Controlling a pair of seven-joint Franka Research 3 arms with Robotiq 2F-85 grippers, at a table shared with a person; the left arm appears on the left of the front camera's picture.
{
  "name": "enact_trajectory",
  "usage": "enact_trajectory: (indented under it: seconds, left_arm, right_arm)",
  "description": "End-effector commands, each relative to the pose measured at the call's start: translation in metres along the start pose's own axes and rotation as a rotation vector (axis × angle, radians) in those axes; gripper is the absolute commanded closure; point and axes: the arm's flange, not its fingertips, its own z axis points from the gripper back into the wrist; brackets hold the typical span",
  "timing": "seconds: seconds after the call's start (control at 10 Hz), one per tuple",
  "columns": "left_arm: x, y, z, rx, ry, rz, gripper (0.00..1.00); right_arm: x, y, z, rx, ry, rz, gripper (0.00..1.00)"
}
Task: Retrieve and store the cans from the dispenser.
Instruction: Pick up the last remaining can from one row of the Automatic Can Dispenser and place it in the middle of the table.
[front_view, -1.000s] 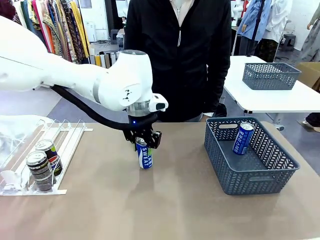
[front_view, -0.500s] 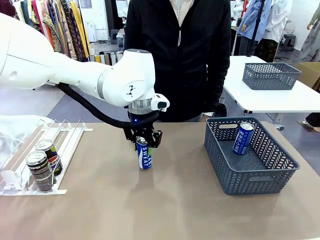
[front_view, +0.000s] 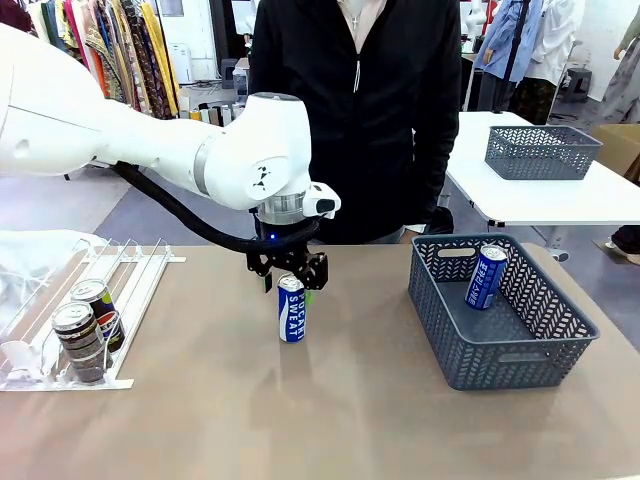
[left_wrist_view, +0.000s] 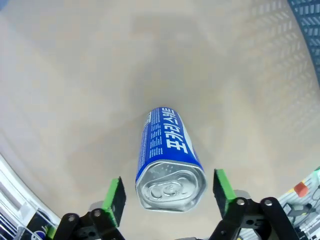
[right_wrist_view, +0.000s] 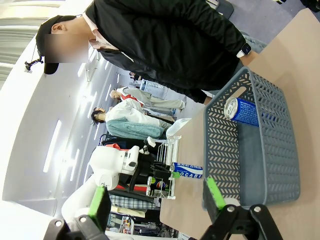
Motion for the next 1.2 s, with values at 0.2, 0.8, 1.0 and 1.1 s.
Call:
enact_trajectory:
  seconds: [0.2,0.8,1.0,1.1]
  left_arm:
    - [-0.041,0.022,0.071,-0.017,-0.164,-0.020,0.00]
    - [-0.176,0.240,0.192,-0.613,-0.435,0.151,0.00]
    - [-0.246,0.330,0.190,-0.793,-0.582,0.283,0.00]
    - [-0.295,0.384,0.172,-0.921,-0.664,0.408,0.00]
  right_arm:
    - [0.002,0.002,-0.001,0.016,-0.009,0.005,0.00]
    - [0.002,0.002,-0.001,0.016,-0.009,0.005,0.00]
    - [0.002,0.002,-0.001,0.016,-0.009,0.005,0.00]
    - [0.002,0.002,-0.001,0.016,-0.009,0.005,0.00]
